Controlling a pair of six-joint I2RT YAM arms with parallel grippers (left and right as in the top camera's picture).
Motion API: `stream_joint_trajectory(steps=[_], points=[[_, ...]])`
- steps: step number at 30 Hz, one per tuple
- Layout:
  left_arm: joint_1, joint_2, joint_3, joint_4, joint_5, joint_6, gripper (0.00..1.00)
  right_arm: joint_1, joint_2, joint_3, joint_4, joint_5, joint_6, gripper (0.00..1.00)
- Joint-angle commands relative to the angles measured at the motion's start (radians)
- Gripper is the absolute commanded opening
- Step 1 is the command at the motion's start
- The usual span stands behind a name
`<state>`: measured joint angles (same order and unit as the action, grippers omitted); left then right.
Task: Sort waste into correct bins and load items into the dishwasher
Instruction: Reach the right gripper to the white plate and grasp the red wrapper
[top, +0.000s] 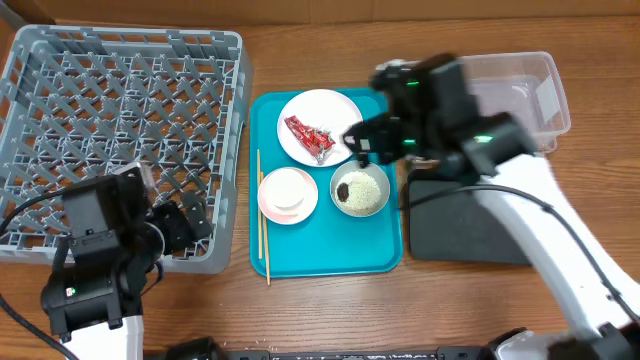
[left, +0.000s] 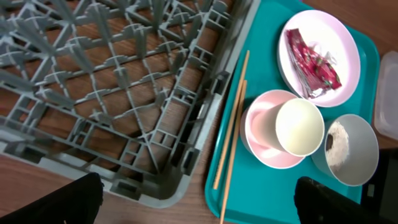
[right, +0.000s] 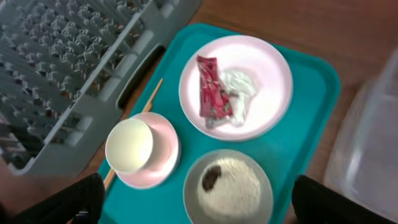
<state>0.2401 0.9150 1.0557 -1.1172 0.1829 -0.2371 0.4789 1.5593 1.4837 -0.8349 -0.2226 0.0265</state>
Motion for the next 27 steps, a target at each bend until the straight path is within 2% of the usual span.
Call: stream_joint_trajectory(steps=[1,12,23,27], points=[[0.015,0.002,0.025,-0.010,0.020,-0.013,1.00,0.072,0.097,0.026,0.077,0.171,0.000,0.98],[0.015,0.012,0.025,-0.009,0.020,-0.013,1.00,0.105,0.388,0.026,0.348,0.181,0.053,0.95],[0.015,0.013,0.025,-0.008,0.019,-0.013,1.00,0.105,0.563,0.026,0.386,0.206,0.135,0.86],[0.015,0.013,0.025,-0.008,0.019,-0.013,1.00,0.105,0.572,0.026,0.389,0.202,0.135,0.68]])
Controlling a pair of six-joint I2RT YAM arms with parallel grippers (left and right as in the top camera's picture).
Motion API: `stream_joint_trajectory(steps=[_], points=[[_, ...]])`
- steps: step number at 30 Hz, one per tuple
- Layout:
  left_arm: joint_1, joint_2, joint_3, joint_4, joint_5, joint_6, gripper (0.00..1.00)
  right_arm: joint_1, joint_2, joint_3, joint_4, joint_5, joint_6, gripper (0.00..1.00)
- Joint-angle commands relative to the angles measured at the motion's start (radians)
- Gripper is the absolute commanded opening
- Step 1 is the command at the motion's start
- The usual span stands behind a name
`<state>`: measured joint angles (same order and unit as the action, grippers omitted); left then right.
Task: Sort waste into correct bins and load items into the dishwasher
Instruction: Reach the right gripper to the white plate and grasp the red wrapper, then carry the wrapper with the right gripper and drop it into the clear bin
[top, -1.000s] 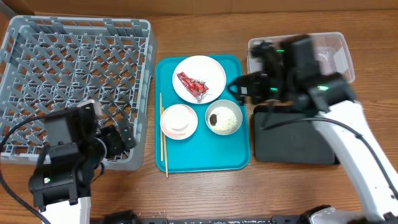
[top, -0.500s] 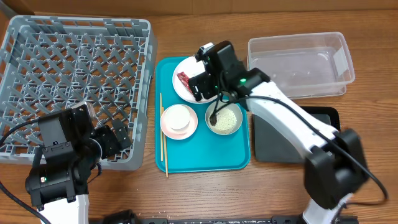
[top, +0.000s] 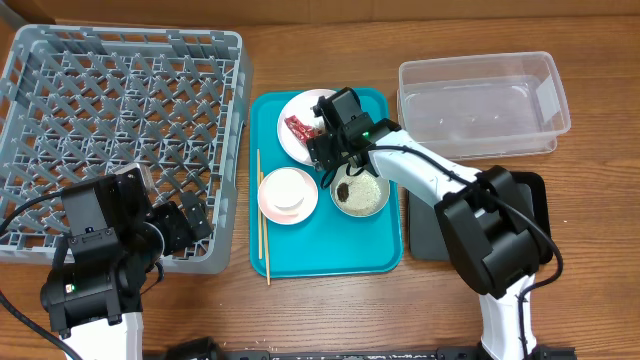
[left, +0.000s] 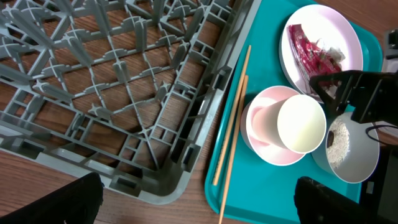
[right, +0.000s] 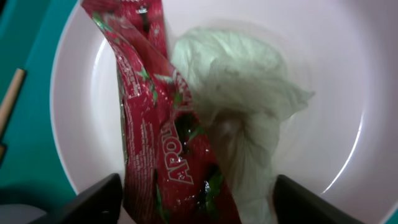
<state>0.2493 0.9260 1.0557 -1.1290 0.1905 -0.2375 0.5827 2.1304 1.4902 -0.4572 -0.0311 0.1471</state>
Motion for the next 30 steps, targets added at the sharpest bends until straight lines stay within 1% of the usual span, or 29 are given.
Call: stream_joint_trajectory(steps=[1,3,4,6,9,11,16,19,21,23,27,30], points=[[0.006,0.002,0.025,0.004,0.012,-0.013,1.00,0.001,0.001,0.019,0.010,0.006,0.015,0.63],[0.006,0.002,0.025,0.005,0.012,-0.013,1.00,0.001,0.001,0.019,0.006,-0.001,0.015,0.49],[0.006,0.002,0.025,0.005,0.012,-0.013,1.00,0.001,0.001,0.019,0.003,-0.001,0.016,0.37],[0.006,0.002,0.025,0.006,0.012,-0.013,1.00,0.001,-0.001,0.020,-0.002,0.000,0.027,0.24],[0.006,0.002,0.025,0.006,0.012,-0.013,1.00,-0.001,-0.018,0.030,-0.016,0.000,0.029,0.10],[0.006,0.002,0.025,0.006,0.011,-0.012,1.00,-0.007,-0.044,0.045,-0.023,0.001,0.029,0.04],[0.006,0.002,0.025,0.005,0.011,-0.010,1.00,-0.031,-0.146,0.076,-0.052,0.033,0.029,0.04],[0.006,0.002,0.025,0.006,0.011,-0.010,1.00,-0.068,-0.249,0.079,-0.076,0.082,0.029,0.04],[0.006,0.002,0.025,0.006,0.011,-0.010,1.00,-0.112,-0.322,0.079,-0.112,0.128,0.036,0.04],[0.006,0.002,0.025,0.007,0.011,-0.010,1.00,-0.205,-0.386,0.079,-0.200,0.177,0.062,0.04],[0.006,0.002,0.025,0.010,0.012,-0.010,1.00,-0.311,-0.373,0.073,-0.306,0.153,0.075,0.04],[0.006,0.002,0.025,0.012,0.012,-0.010,1.00,-0.362,-0.340,0.069,-0.369,0.130,0.075,0.04]])
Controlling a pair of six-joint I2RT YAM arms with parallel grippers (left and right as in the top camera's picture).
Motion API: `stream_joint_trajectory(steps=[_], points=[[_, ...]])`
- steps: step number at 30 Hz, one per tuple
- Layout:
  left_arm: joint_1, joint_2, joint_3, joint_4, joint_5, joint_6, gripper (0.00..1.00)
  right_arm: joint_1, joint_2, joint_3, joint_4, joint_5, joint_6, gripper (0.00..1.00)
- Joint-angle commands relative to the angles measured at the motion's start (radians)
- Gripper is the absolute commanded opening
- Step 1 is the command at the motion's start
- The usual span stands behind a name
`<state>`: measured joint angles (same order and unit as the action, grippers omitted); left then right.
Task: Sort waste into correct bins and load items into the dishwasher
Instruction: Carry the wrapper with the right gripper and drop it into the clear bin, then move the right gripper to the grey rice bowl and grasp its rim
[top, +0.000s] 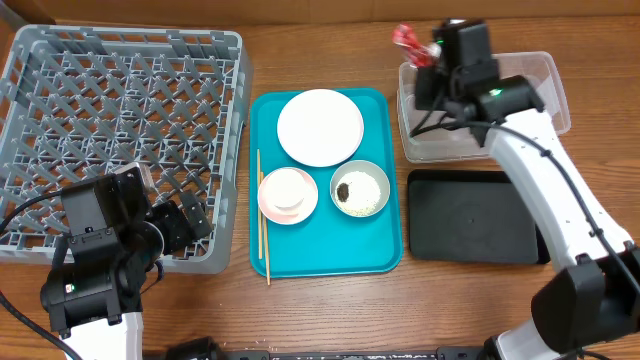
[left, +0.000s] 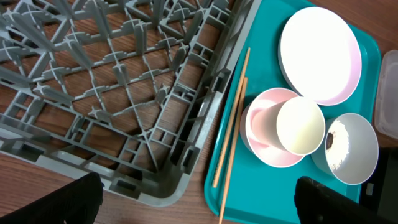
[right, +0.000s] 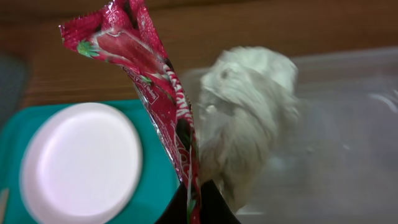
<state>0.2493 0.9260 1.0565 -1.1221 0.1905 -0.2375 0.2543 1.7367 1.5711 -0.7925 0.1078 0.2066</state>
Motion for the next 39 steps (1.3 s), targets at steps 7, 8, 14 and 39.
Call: stream_joint_trajectory(steps=[7,8,14,39], points=[[0.006,0.002,0.024,0.004,0.013,-0.010,1.00,-0.077,0.101,-0.021,-0.071,-0.008,0.011,0.62],[0.006,0.002,0.024,0.004,0.013,-0.010,1.00,-0.077,0.099,-0.020,-0.071,-0.008,0.001,0.64],[0.006,0.002,0.024,0.005,0.012,-0.010,1.00,-0.077,0.016,0.043,-0.122,-0.019,-0.023,0.69],[0.006,0.002,0.024,0.003,0.011,0.092,1.00,0.341,-0.238,-0.330,-0.146,-0.378,-0.230,0.50]])
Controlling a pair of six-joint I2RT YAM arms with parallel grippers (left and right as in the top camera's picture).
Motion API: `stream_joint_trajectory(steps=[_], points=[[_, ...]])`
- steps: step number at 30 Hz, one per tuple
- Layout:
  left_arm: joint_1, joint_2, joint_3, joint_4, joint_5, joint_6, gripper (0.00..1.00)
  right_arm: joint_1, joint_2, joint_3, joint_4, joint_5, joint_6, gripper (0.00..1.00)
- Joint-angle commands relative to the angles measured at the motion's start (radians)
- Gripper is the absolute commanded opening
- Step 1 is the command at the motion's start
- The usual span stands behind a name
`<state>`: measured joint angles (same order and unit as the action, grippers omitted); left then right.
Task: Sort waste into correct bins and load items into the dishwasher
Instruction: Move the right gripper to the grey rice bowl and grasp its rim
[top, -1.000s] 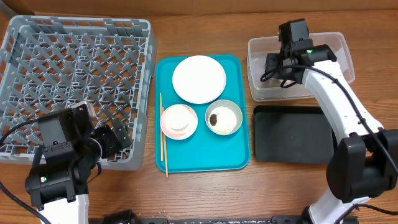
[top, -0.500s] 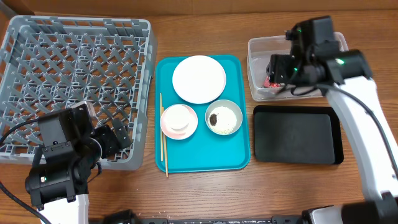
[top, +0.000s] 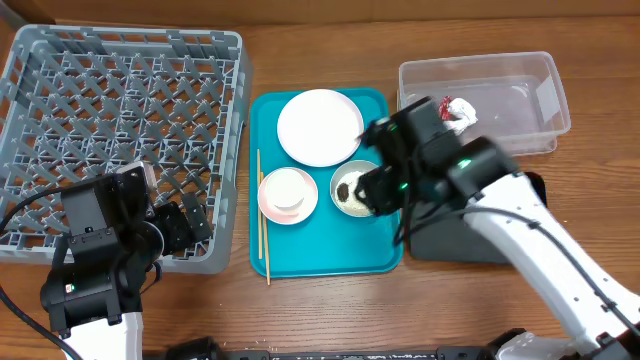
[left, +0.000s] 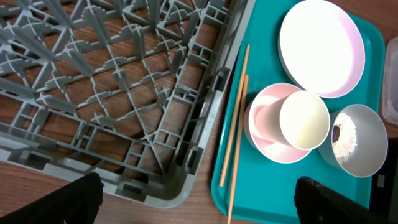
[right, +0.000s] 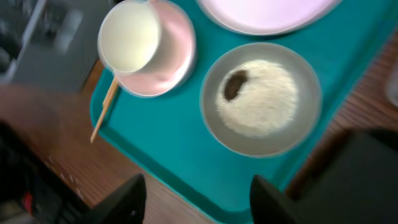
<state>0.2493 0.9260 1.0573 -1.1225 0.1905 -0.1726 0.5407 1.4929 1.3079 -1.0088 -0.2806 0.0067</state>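
On the teal tray (top: 325, 255) sit a bare white plate (top: 320, 127), a cream cup on a pink saucer (top: 288, 195), a grey bowl (top: 346, 192) with rice scraps, and chopsticks (top: 262, 215). A red wrapper and white tissue (top: 457, 108) lie in the clear bin (top: 500, 120). My right gripper (right: 198, 205) hangs open and empty over the tray's front edge, just short of the bowl (right: 261, 99). My left gripper (left: 198, 202) is open and empty near the grey dish rack (left: 112, 81) corner.
The dish rack (top: 120, 120) fills the left of the table. A black bin (top: 470, 240) lies right of the tray, below the clear bin. My right arm crosses over the black bin and the tray's right edge.
The wrapper and tissue, held above the clear bin's left end, now lie inside it. My right gripper is open and has moved back over the tray by the bowl. The left arm stayed put.
My right gripper hung open above the tray while wrapper and tissue lay on the white plate. Then it was down at the plate around them. Then it held both over the clear bin, leaving the plate bare. Now they lie in the bin.
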Motion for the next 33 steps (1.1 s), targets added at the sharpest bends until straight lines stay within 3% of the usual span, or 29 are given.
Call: stream_joint_trajectory(steps=[1,6,14,24,33], points=[[0.006,0.002,0.023,0.004,0.011,0.027,1.00,0.076,0.008,-0.095,0.117,0.010,-0.030,0.47],[0.006,0.002,0.023,0.003,0.013,0.027,1.00,0.147,0.040,-0.193,0.294,0.080,-0.015,0.47],[0.006,0.002,0.023,0.003,0.012,0.027,1.00,0.163,0.152,-0.209,0.428,0.122,0.003,0.46],[0.006,0.002,0.023,0.003,0.012,0.027,1.00,0.165,0.289,-0.209,0.473,0.118,0.055,0.30],[0.006,0.002,0.023,0.003,0.012,0.027,1.00,0.165,0.304,-0.209,0.471,0.132,0.084,0.27]])
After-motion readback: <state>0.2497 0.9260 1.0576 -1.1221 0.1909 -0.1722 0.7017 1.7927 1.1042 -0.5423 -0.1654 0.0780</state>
